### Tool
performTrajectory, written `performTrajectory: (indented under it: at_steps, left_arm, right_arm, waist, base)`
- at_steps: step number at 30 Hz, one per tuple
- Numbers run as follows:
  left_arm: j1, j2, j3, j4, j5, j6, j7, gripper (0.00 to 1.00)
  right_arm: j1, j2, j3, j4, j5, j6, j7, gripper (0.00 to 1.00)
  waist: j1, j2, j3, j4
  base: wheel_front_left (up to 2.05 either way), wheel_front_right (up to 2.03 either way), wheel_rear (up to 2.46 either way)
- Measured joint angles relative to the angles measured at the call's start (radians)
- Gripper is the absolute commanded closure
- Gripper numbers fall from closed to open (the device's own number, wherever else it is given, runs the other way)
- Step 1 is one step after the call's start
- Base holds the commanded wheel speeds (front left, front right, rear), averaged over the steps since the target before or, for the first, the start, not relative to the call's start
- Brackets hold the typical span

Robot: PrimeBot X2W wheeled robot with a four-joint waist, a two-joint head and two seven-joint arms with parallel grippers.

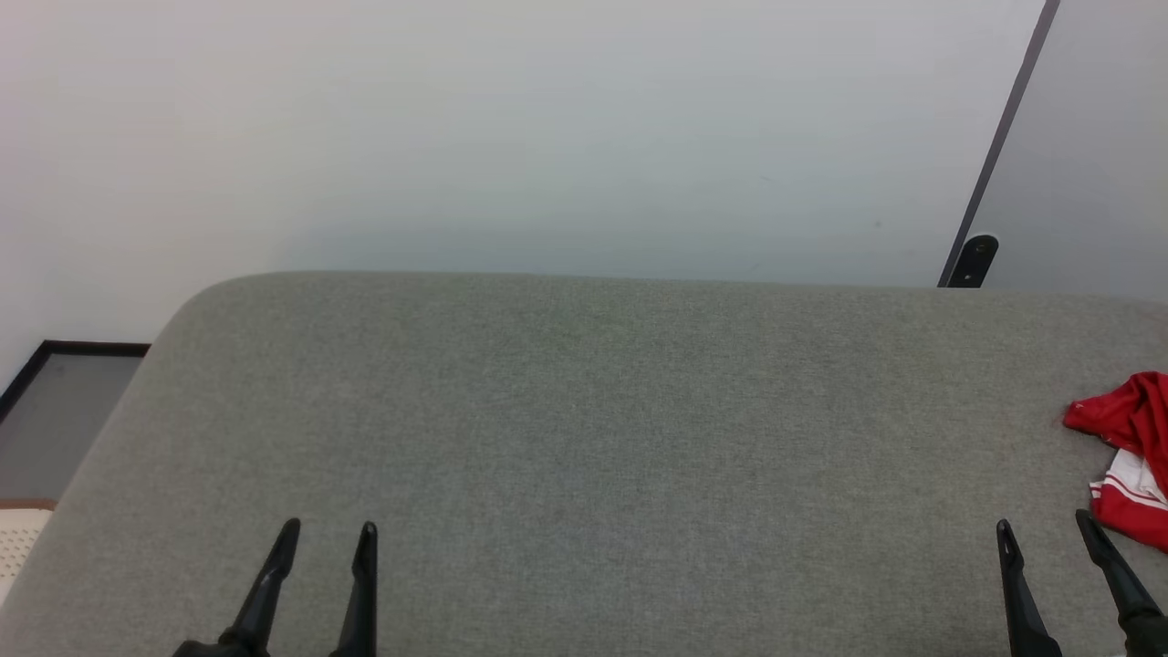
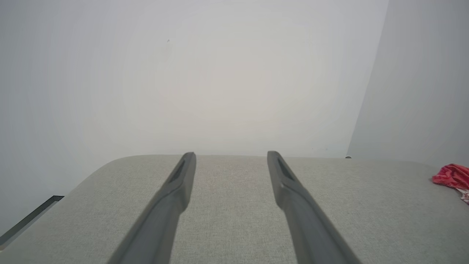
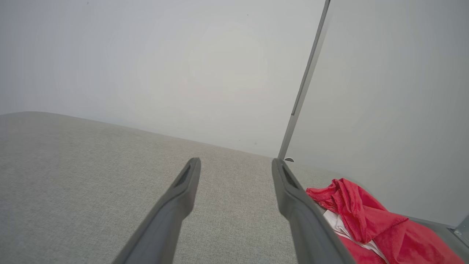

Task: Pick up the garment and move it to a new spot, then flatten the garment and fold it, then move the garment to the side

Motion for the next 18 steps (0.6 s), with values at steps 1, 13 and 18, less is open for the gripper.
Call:
performTrajectory:
  at_steps: [1,13,18]
  left_arm:
    - [0.000,0.000,0.001,0.000,0.000,0.000,0.000,0.00]
    - [0.006,-0.004,0.014,0.031,-0.022,0.000,0.000,1.00]
    - [0.024,-0.016,0.003,0.080,-0.026,0.000,0.000,1.00]
  right_arm:
    - [0.002,0.000,0.000,-0.001,0.000,0.000,0.000,0.00]
    - [0.010,0.006,-0.004,-0.007,-0.009,0.000,0.000,1.00]
    - [0.021,0.020,0.003,0.045,-0.008,0.000,0.008,1.00]
  waist:
    - [0.0000,0.0000,0.000,0.000]
    - [0.0000,0.0000,0.004,-0.004]
    - [0.0000,0.0000,0.004,-0.004]
  base:
    - [0.00,0.00,0.00]
    - [0.00,0.00,0.00]
    - [0.00,0.00,0.00]
